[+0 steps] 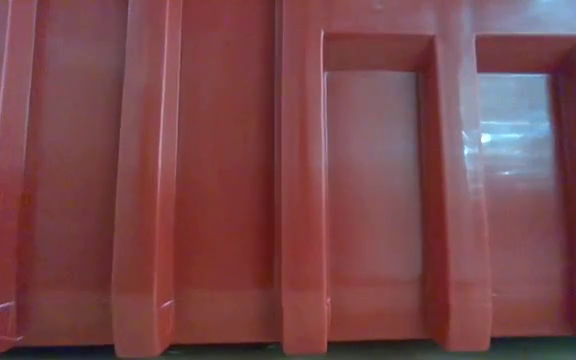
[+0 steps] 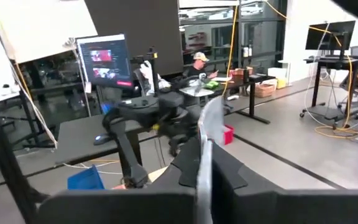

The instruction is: Sort Items/Unsort Items

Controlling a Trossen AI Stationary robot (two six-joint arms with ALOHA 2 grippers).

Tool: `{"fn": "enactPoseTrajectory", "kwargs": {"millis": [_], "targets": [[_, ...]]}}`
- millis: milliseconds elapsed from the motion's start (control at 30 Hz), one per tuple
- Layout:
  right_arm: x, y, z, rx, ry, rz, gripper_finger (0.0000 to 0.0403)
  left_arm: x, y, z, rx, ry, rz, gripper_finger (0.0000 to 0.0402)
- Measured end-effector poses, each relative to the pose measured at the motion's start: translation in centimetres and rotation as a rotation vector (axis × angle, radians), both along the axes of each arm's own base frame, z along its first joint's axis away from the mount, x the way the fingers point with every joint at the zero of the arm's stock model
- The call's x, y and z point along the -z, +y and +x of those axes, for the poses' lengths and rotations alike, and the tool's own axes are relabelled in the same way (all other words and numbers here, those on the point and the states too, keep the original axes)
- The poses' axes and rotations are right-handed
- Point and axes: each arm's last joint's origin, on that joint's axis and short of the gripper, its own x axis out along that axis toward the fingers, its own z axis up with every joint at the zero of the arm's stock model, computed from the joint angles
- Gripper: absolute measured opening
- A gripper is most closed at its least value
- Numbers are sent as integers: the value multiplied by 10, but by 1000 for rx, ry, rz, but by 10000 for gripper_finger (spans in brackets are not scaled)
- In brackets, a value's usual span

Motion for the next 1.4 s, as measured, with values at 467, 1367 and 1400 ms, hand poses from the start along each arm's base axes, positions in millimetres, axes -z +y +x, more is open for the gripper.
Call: {"fn": "enactPoseTrajectory", "kwargs": {"millis": [467,1367,1400], "targets": [[29,52,38,35,-31,51,0,33,19,68,125,-177,-188,0],[64,89,75,60,-98,161,0,84,-9,124,290,-132,-302,0],[64,88,75,60,-100,164,0,86,-9,126,299,-132,-308,0]]}}
